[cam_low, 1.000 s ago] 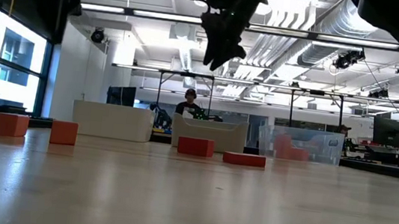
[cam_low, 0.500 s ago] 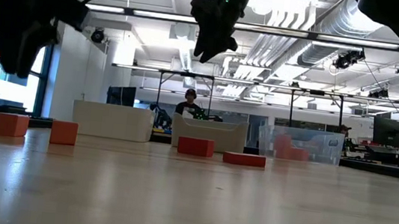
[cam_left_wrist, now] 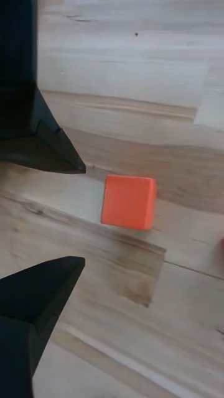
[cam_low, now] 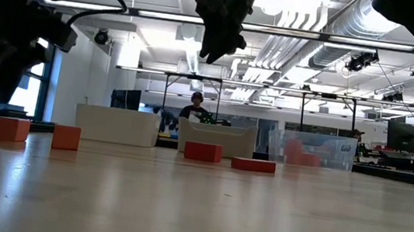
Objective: Sort & place blocks by color
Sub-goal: Put the top left orange block into the transparent bin
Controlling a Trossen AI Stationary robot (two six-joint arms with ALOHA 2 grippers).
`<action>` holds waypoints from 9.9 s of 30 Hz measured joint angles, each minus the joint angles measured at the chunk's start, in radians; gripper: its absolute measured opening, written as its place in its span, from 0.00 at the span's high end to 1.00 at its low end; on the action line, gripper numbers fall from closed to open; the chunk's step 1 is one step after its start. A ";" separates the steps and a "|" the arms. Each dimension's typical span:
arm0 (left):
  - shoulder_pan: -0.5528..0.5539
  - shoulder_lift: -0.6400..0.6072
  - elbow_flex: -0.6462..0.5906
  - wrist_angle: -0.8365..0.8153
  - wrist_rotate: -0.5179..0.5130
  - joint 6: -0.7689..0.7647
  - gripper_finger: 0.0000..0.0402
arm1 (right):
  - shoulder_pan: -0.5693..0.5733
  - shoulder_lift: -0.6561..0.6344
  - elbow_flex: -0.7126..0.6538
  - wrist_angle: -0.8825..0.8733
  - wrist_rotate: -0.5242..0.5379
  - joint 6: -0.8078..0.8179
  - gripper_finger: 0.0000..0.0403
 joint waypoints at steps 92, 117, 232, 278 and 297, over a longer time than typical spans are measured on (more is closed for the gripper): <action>0.155 0.046 0.015 0.373 0.031 0.156 0.72 | -0.003 0.000 0.000 -0.050 -0.052 -0.073 0.60; 0.495 0.045 0.345 0.395 0.037 0.471 0.72 | -0.081 -0.020 0.000 -0.056 -0.088 -0.353 0.60; 0.671 0.045 0.361 0.703 -0.075 0.778 0.45 | -0.084 -0.020 0.002 -0.060 0.095 -0.220 0.74; 0.681 0.045 0.362 0.702 -0.078 0.793 0.45 | -0.416 -0.026 -0.363 -0.284 0.410 0.145 0.75; 0.681 0.045 0.362 0.704 -0.084 0.793 0.45 | -0.533 -0.026 -0.524 -0.304 0.262 0.119 0.75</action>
